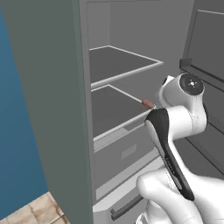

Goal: Move the hot dog bun to the plate on the dining table and place the condiment next to that plate. Then navigate to the fridge and take the sausage and place it on the plate as well.

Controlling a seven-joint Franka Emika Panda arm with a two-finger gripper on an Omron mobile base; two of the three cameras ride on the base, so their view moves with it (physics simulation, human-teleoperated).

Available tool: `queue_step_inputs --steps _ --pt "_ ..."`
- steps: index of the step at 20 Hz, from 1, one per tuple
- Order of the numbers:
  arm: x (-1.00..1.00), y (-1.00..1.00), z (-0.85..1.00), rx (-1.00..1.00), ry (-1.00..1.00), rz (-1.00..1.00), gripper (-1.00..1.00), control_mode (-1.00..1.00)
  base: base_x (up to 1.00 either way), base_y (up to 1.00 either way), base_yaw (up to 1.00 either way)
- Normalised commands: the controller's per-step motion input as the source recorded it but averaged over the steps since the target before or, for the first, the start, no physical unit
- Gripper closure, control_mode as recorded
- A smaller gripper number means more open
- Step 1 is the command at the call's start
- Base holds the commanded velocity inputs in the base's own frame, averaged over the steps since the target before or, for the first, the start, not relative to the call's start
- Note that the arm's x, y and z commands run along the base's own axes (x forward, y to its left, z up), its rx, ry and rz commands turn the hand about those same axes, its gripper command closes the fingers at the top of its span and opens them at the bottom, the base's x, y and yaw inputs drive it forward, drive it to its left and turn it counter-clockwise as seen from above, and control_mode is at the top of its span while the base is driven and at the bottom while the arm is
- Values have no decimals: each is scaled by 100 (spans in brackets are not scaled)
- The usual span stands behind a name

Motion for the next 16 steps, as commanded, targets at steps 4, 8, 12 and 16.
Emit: queue_step_inputs --steps 4,8,12,16 --pt "-66 1 48 1 -7 -5 100 -100 0 0 0" --pt "-67 0 45 0 -8 -2 100 -100 0 0 0" --pt "-59 0 38 0 -6 0 100 -100 0 0 0" --pt "-44 0 12 0 0 0 100 -100 0 0 0"
